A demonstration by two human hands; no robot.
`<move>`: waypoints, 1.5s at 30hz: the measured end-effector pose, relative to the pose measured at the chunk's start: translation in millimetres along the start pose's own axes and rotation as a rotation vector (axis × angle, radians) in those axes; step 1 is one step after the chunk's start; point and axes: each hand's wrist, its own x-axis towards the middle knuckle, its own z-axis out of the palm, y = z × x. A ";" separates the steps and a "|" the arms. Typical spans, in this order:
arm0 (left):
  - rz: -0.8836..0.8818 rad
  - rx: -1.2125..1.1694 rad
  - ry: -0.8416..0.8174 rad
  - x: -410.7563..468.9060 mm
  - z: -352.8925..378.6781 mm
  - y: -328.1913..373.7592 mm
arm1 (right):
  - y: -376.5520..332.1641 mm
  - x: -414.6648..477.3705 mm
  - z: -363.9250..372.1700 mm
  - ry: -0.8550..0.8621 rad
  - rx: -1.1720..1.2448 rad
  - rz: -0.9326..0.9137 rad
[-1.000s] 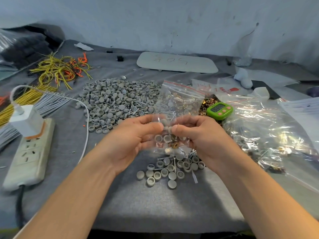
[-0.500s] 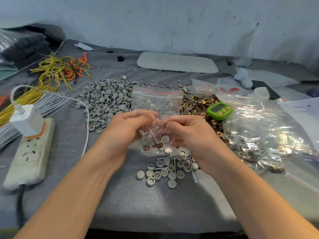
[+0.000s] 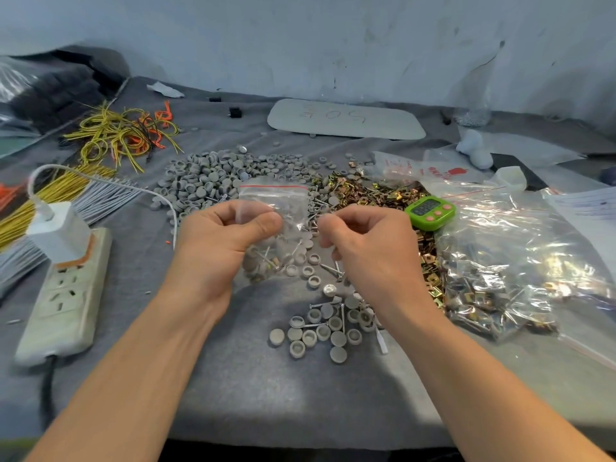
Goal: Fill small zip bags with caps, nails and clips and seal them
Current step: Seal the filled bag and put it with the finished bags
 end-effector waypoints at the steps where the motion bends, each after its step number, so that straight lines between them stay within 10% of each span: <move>1: 0.041 0.000 0.024 -0.9 -0.5 0.4 | -2.8 -0.3 1.5 -0.055 0.102 0.055; 7: 0.445 0.611 -0.022 -7.0 -0.7 -7.0 | -10.0 1.6 5.0 -0.360 0.368 0.428; 13: -0.021 0.508 -0.352 -8.8 3.2 -2.2 | -0.5 3.4 4.3 -0.209 0.023 0.260; 23: 0.095 0.659 0.022 -15.7 12.6 0.0 | 1.1 7.4 -4.4 -0.242 -0.205 0.032; 30: 0.556 0.666 0.545 -19.9 10.2 11.6 | -2.6 17.0 -6.1 -0.240 0.474 0.397; 35: 0.538 0.972 0.409 -23.1 10.7 11.9 | 15.4 27.9 -16.7 -0.070 -0.419 0.160; 39: 0.239 1.137 0.062 -20.3 19.4 -2.8 | 18.6 21.9 -9.2 -0.270 -0.723 0.141; 45: 0.067 0.979 -0.029 -10.8 13.8 -16.2 | 8.4 17.9 -4.0 -0.270 -1.031 0.049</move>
